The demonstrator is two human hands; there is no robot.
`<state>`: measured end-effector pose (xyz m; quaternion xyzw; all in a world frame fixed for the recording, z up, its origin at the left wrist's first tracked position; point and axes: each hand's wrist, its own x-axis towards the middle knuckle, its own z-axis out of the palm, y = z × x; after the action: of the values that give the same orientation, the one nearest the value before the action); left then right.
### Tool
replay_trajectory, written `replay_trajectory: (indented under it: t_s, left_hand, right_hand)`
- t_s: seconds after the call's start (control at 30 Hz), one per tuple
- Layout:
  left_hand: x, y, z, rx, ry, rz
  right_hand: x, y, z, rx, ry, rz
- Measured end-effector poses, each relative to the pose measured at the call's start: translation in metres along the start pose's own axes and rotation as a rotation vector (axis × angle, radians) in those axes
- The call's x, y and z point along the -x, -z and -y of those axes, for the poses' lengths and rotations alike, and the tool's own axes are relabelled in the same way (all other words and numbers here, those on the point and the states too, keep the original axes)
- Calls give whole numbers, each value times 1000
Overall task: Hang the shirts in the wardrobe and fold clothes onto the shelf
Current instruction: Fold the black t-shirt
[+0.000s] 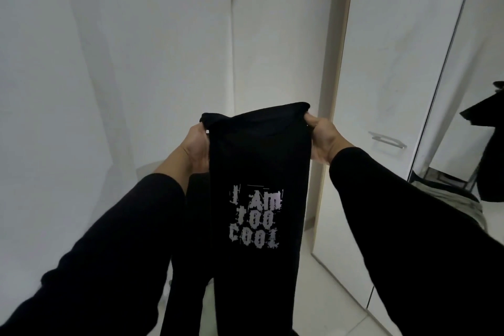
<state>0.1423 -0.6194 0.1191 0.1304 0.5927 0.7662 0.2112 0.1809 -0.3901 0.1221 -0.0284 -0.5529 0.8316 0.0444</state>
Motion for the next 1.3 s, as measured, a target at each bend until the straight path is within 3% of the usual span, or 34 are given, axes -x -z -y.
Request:
replay_trajectory:
  t_s: [0.2,0.67,1.03,1.3]
  left_hand:
    - [3,24,5,-10,18,2]
    - [-49,90,49,6,170,-86]
    - [-152,107,30,118,32,-200]
    - [-135,108,31,153,-26,-182]
  right_hand:
    - [-7,-16,-16,169,-90,96]
    - [-79,-27,-93,37,-246,54]
    - [-206,-22,-78,-66,-224,106]
    - [-197,-32,-78,-64,-229,196]
